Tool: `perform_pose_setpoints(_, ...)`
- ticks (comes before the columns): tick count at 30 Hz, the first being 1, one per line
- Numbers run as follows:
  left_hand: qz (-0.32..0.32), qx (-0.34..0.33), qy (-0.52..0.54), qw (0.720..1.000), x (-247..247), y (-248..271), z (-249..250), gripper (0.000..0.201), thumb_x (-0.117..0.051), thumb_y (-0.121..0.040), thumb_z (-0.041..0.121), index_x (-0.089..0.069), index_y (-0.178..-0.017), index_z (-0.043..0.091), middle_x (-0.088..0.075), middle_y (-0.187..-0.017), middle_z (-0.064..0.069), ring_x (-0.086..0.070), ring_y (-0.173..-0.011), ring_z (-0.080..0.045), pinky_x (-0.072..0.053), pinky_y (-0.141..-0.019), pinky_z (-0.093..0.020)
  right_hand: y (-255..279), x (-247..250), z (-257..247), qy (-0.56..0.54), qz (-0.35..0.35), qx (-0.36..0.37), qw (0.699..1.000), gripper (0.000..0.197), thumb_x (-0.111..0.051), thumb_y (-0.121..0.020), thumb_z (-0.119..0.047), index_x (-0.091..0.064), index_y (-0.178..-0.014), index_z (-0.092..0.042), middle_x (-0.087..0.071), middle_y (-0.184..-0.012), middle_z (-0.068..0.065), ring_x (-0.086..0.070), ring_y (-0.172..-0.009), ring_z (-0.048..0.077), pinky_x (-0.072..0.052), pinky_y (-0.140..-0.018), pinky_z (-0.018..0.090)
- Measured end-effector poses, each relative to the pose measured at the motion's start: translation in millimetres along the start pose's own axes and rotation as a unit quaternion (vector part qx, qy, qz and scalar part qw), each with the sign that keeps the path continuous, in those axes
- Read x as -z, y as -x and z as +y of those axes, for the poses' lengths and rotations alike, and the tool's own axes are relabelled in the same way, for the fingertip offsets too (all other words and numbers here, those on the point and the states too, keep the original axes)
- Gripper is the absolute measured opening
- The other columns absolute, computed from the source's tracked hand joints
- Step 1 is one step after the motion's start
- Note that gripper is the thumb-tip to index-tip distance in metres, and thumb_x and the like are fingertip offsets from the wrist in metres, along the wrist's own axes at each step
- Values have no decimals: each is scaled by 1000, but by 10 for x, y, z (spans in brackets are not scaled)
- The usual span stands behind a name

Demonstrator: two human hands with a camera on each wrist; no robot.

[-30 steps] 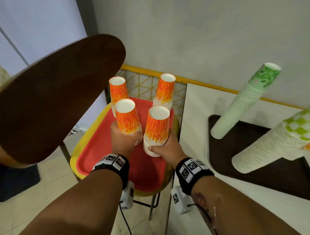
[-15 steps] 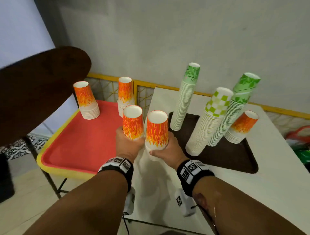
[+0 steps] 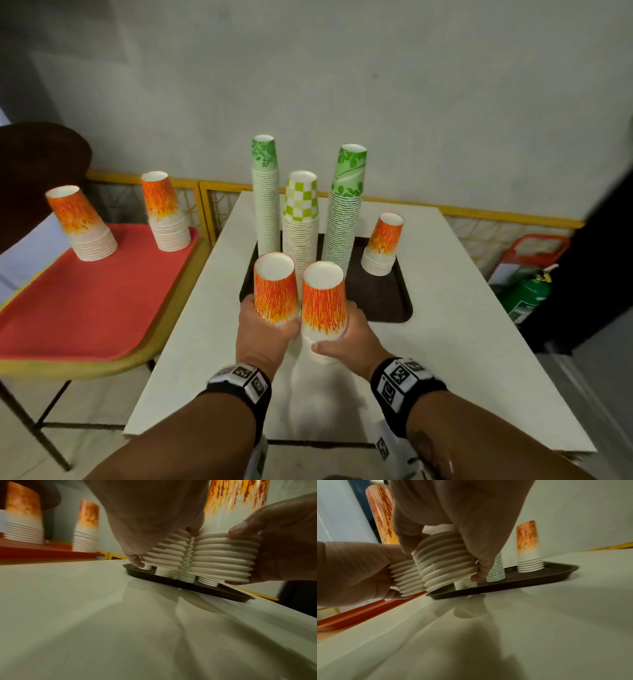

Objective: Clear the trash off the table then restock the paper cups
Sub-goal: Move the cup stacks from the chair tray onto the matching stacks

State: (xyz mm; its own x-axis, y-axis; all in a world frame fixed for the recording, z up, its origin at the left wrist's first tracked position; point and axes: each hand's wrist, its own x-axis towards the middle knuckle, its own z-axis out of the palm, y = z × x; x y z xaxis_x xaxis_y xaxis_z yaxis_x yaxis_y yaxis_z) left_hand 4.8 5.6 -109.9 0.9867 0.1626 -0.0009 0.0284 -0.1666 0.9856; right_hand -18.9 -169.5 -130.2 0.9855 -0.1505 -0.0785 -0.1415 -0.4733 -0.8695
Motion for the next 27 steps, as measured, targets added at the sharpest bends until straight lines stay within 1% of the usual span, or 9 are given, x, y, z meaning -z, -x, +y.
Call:
perform_pose_setpoints(2, -29, -10, -14, 999, -239, 63, 53, 74, -92, -61, 34, -41, -114, 32, -64, -97, 8, -64, -87, -7, -51, -79, -31, 48, 265, 64, -13, 27, -11, 999, 92, -86, -41, -47, -43, -121, -37, -55, -118, -3, -60, -108, 15, -52, -97, 46)
perform_pose_setpoints(5, -64, -37, -18, 997, -580, 130, 235, 72, -91, -63, 30, -41, -114, 32, -60, -96, 13, -62, -87, -5, -48, -78, -28, 85, 646, 119, -24, 72, -15, 997, 88, -87, -44, -43, -45, -121, -35, -58, -118, -2, -62, -106, 14, -52, -96, 44)
perform_pose_setpoints(9, -89, -54, 6, 995, -953, 70, 489, 67, -90, -63, 25, -45, -113, 28, -62, -96, 11, -64, -89, -9, -48, -77, -25, 19, 1047, 59, -57, 129, -9, 990, 66, -89, -57, -17, -49, -106, -35, -61, -106, -12, -60, -98, 3, -50, -91, 36)
perform_pose_setpoints(11, -91, -59, 27, 994, -1095, 2, 575, 67, -89, -63, 25, -46, -114, 27, -63, -99, 9, -64, -91, -8, -47, -75, -20, -107, 1199, -7, -68, 159, -3, 985, 66, -89, -58, -12, -49, -106, -35, -61, -104, -13, -60, -97, 1, -50, -90, 35)
perform_pose_setpoints(14, -90, -71, 49, 992, -1221, -112, 633, 69, -90, -60, 26, -48, -115, 26, -64, -100, 8, -65, -90, -6, -49, -75, -20, -406, 1371, -135, -82, 219, 9, 972, 73, -89, -55, -22, -50, -117, -28, -64, -110, -7, -63, -102, 9, -52, -96, 41)
perform_pose_setpoints(17, -108, -74, 54, 990, -1270, -252, 646, 73, -91, -60, 26, -47, -119, 30, -64, -103, 9, -65, -93, -5, -52, -77, -21, -763, 1526, -321, -100, 263, 27, 959, 73, -87, -56, -27, -51, -119, -30, -66, -112, -8, -65, -106, 11, -53, -97, 44)
perform_pose_setpoints(20, -137, -77, 54, 986, -1259, -353, 657, 70, -91, -64, 21, -44, -113, 40, -60, -106, 14, -62, -95, 1, -49, -74, -12, -1125, 1662, -493, -112, 302, 44, 946, 69, -88, -59, -24, -53, -118, -29, -67, -112, -7, -65, -104, 11, -54, -95, 46)
perform_pose_setpoints(23, -172, -81, 63, 980, -1209, -422, 604, 67, -89, -67, 12, -46, -109, 40, -60, -107, 16, -60, -92, 14, -49, -66, -4, -1463, 1728, -533, -111, 319, 47, 940, 75, -87, -58, -33, -49, -123, -29, -63, -116, -5, -64, -107, 15, -53, -96, 47)
perform_pose_setpoints(27, -182, -93, 44, 978, -1147, -457, 546, 77, -90, -66, 17, -42, -122, 40, -57, -116, 17, -58, -106, 5, -48, -73, -2, -1792, 1727, -433, -82, 313, 26, 946, 80, -83, -56, -47, -46, -125, -34, -60, -119, -5, -62, -110, 17, -52, -97, 49)
